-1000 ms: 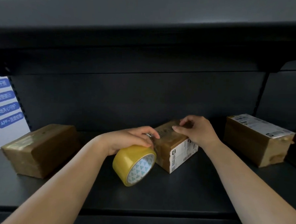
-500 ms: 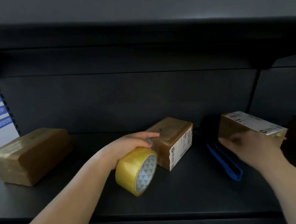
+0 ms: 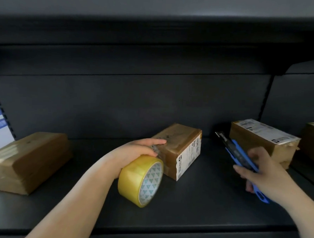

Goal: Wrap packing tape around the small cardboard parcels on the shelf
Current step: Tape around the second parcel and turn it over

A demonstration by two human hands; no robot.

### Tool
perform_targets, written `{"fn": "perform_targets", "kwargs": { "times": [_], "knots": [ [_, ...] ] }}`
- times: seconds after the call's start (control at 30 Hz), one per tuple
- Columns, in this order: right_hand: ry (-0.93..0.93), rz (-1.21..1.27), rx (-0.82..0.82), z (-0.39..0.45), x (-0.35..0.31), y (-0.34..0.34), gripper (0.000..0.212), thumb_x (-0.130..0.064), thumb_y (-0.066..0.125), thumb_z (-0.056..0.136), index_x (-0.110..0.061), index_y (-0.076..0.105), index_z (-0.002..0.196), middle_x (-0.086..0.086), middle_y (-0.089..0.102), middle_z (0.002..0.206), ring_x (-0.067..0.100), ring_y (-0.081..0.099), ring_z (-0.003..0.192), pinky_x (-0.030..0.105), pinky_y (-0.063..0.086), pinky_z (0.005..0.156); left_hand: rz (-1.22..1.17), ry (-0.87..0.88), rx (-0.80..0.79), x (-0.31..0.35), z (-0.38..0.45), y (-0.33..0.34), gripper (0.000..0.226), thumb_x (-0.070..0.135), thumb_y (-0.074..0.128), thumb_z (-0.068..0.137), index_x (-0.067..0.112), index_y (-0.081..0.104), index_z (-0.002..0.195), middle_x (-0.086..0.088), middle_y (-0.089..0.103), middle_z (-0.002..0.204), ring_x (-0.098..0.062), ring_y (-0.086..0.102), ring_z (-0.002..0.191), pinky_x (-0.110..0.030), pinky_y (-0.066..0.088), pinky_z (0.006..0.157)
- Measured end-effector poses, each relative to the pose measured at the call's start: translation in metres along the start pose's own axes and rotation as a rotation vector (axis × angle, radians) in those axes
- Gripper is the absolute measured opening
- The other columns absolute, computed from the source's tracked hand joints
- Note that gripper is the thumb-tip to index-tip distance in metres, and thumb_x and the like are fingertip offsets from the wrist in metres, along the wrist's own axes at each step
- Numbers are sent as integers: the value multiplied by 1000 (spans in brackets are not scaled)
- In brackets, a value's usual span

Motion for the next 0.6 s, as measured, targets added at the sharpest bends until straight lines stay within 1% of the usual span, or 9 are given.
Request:
{"fn": "perform_targets", "kwargs": {
  "times": [0.07,0.13,0.2,0.27,0.33,0.37,0.43,0.53,0.6],
  "knots": [
    [-183,-43,-36,-17,-29,-4,41,-27,61,85,-39,36,115,0,65,76,17,64,50,26,52,48,2,0,-1,1,0,0,44,4,48,90,42,62,107,3,56,126,-15,60,104,-27,49,73],
    [-363,-239,-89,-37,-64,-4,46,-35,53,88,-58,25,117,-8,63,79,9,63,56,25,54,53,2,-5,-3,1,-1,1,45,4,48,90,42,62,108,4,56,124,-15,60,104,-28,50,77],
    [-469,-471,-106,-53,-95,0,50,-45,43,91,-67,9,120,-16,59,83,5,58,61,21,50,56,-9,-6,-6,0,-2,0,45,3,48,89,41,62,109,5,58,120,-15,62,101,-26,50,73],
    [-578,-659,-69,-63,-120,6,50,-50,33,94,-64,4,131,-20,54,86,2,52,68,16,40,51,-9,-9,-12,-1,-3,1,45,4,48,89,43,62,107,3,59,122,-16,63,100,-26,50,69],
    [-684,-762,-43,-67,-137,18,50,-49,29,96,-56,6,140,-17,58,100,4,54,82,18,33,53,-1,-15,-9,-1,-2,0,46,4,49,89,43,63,108,0,58,126,-18,63,101,-26,50,68],
    [-723,-800,-36,-67,-141,25,51,-48,28,96,-52,6,142,-15,59,107,7,55,87,19,32,54,-5,-16,-7,-1,-2,0,46,4,49,89,42,63,110,0,57,128,-18,63,102,-27,50,69],
    [-760,-855,-28,-63,-144,35,52,-46,28,97,-47,6,144,-14,59,112,8,53,83,18,29,50,-13,-20,-4,-1,0,0,47,2,49,88,39,62,115,1,54,130,-18,61,106,-31,52,80],
    [-777,-913,-14,-58,-146,46,52,-40,29,100,-41,7,146,-9,59,108,12,52,79,20,33,52,0,-17,-4,-1,0,0,48,1,49,87,38,62,116,0,49,136,-19,59,110,-35,49,93],
    [-790,-935,18,-57,-147,52,54,-33,33,100,-38,7,147,-9,54,88,12,45,65,23,30,49,4,-13,4,-1,-1,0,48,0,49,87,37,63,113,-2,48,138,-19,58,111,-36,47,96]
  ]
}}
Point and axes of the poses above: each hand's wrist, its own z-axis towards the middle knuckle, its own y-axis out of the palm, x = y × z, the point moved 8 cm from there along z, towards the middle knuckle
